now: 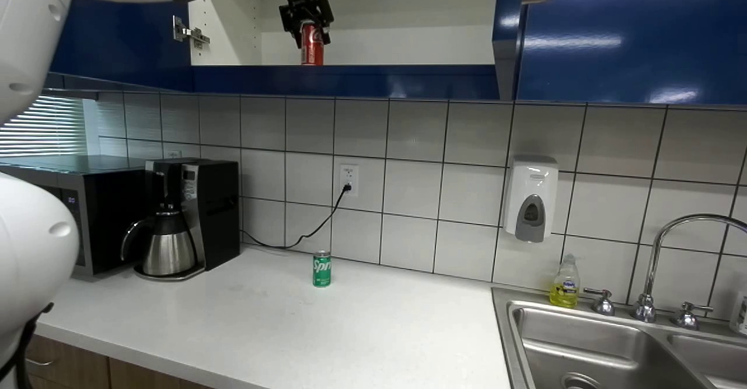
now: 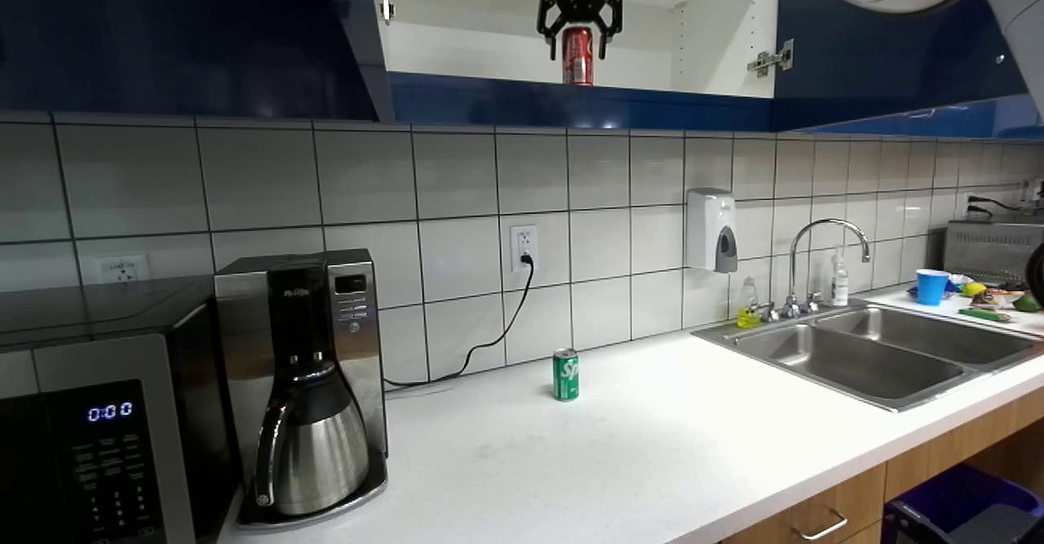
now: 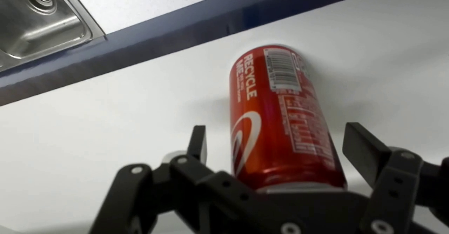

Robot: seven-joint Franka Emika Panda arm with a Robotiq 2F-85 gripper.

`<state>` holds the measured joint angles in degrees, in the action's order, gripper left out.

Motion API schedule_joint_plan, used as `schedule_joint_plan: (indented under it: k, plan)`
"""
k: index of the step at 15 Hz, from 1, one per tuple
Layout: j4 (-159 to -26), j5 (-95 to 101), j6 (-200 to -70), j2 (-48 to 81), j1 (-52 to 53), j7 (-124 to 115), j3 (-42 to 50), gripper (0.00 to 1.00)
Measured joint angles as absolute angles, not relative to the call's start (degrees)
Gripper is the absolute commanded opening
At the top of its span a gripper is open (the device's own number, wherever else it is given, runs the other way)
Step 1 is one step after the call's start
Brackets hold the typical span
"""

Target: Put the red can in the cabinet

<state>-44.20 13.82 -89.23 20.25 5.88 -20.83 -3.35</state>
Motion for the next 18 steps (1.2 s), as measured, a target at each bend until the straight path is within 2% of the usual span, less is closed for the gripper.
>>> schedule_joint_plan:
  k: [18]
  plan:
    - [-42.93, 13.72, -88.93, 19.22, 5.91, -20.7, -3.15, 1.0]
